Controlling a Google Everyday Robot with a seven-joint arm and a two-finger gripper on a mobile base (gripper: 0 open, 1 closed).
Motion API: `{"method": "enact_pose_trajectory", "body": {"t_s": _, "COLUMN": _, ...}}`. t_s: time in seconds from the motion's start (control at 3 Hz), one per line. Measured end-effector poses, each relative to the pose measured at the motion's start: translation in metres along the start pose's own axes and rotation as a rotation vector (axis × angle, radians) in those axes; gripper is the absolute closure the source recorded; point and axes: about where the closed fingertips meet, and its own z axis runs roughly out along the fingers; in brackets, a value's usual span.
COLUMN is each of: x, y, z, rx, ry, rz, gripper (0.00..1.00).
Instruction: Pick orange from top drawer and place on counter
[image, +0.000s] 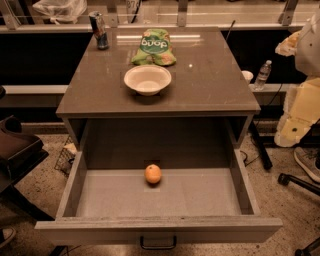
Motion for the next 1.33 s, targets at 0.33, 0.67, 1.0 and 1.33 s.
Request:
{"method": "enact_pose_trajectory", "body": {"t_s": 0.33, "x": 0.000, "y": 0.000, "z": 0.000, "rx": 0.000, "ry": 0.000, "rz": 0.000, "gripper": 0.00}}
{"method": "enact_pose_trajectory", "body": {"t_s": 0.67, "x": -0.002, "y": 0.001, "z": 0.012, "rx": 0.008, "ry": -0.038, "rz": 0.003, "gripper": 0.00}}
{"method": "enact_pose_trajectory", "body": {"t_s": 1.0, "x": -0.009, "y": 0.005, "z": 0.046, "rx": 0.032, "ry": -0.147, "rz": 0.011, "gripper": 0.00}}
{"method": "enact_pose_trajectory", "body": {"t_s": 1.33, "x": -0.011, "y": 0.031, "z": 0.105, "rx": -0.004, "ry": -0.286, "rz": 0.017, "gripper": 0.00}}
